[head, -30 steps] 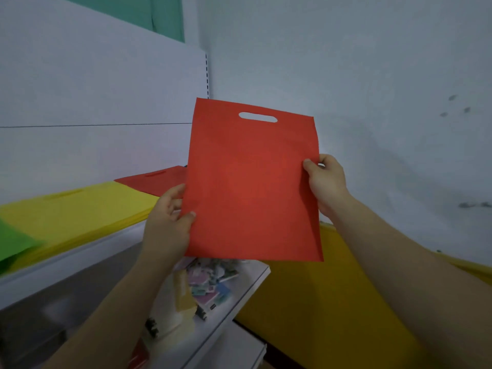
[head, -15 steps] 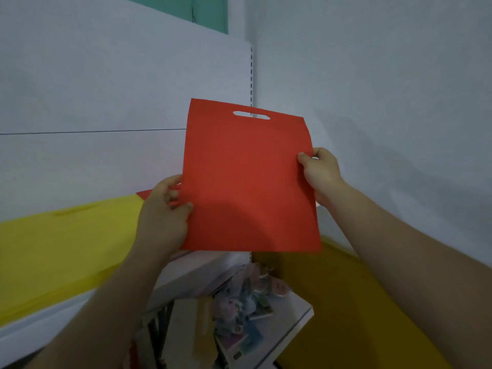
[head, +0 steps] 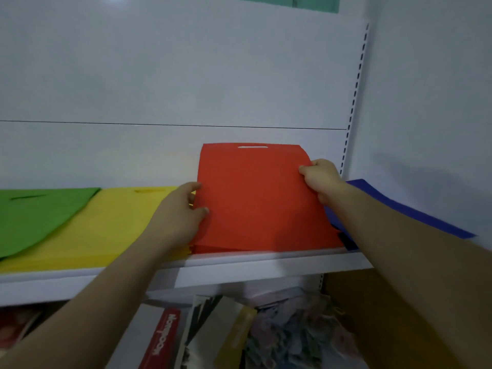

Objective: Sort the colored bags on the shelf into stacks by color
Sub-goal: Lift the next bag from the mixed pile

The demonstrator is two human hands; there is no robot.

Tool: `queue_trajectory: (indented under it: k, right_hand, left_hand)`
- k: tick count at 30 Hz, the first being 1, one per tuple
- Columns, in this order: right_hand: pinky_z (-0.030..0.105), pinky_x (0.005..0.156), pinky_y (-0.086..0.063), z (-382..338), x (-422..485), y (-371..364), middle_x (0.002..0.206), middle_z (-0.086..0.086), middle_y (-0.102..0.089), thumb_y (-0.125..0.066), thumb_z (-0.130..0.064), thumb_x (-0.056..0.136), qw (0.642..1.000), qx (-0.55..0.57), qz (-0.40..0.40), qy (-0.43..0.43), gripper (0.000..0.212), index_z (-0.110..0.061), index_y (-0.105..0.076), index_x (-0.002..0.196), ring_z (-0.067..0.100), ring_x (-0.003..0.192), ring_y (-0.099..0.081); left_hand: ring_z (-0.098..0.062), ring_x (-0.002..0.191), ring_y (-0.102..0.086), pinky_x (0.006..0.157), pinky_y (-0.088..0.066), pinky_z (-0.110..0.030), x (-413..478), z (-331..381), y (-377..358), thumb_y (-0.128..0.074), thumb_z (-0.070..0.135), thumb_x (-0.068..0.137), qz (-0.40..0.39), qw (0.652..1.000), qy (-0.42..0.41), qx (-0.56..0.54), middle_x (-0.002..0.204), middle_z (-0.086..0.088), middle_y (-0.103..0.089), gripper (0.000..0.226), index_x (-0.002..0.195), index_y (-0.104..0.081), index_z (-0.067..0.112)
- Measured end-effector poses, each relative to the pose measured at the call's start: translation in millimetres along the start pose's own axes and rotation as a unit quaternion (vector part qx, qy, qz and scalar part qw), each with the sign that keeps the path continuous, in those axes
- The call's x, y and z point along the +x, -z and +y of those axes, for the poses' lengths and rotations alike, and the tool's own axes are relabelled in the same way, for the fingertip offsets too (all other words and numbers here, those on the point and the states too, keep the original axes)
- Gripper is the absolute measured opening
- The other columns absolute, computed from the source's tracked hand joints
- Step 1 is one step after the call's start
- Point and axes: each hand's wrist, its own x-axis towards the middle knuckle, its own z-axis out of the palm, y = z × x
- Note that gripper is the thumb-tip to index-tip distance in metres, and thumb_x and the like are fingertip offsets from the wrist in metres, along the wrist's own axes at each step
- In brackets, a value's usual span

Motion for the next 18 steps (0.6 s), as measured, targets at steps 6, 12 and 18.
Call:
queue_trajectory:
  k: [6,12,18]
  right_hand:
    - [0.032,0.082,-0.047,11,10,-5,0.132,0.018,-0.051,-0.064,-0.013,0.087,0.991,-0.111,-0.067,-0.014,0.056,0.003,-0.041,0.137,0.027,0.106,-0.056]
    - [0.031,0.102,-0.038,20,8,-1,0.144,0.012,-0.043,-0.067,-0.032,0.087,0.927,-0.321,-0.187,0.048,0.066,-0.005,-0.041,0.142,0.027,0.127,-0.045]
    - [0.030,0.106,-0.031,26,-3,-6,0.148,0.003,-0.040,-0.056,-0.050,0.090,0.864,-0.415,-0.272,0.080,0.063,-0.017,-0.044,0.142,0.020,0.133,-0.040]
  left_hand:
    - [-0.023,0.116,-0.054,0.094,-0.039,-0.027,2,1,0,-0.063,0.030,0.088,-0.069,0.981,0.033,0.177,0.129,-0.009,-0.057,0.046,0.130,-0.053,0.016]
    - [-0.016,0.123,-0.047,0.096,-0.035,-0.023,-19,12,2,-0.059,0.057,0.081,-0.169,0.965,0.021,0.198,0.141,0.000,-0.047,0.067,0.137,-0.045,0.025]
    - [-0.011,0.130,-0.039,0.098,-0.029,-0.020,-29,20,-2,-0.064,0.057,0.078,-0.251,0.941,-0.012,0.225,0.148,0.008,-0.036,0.073,0.141,-0.038,0.029]
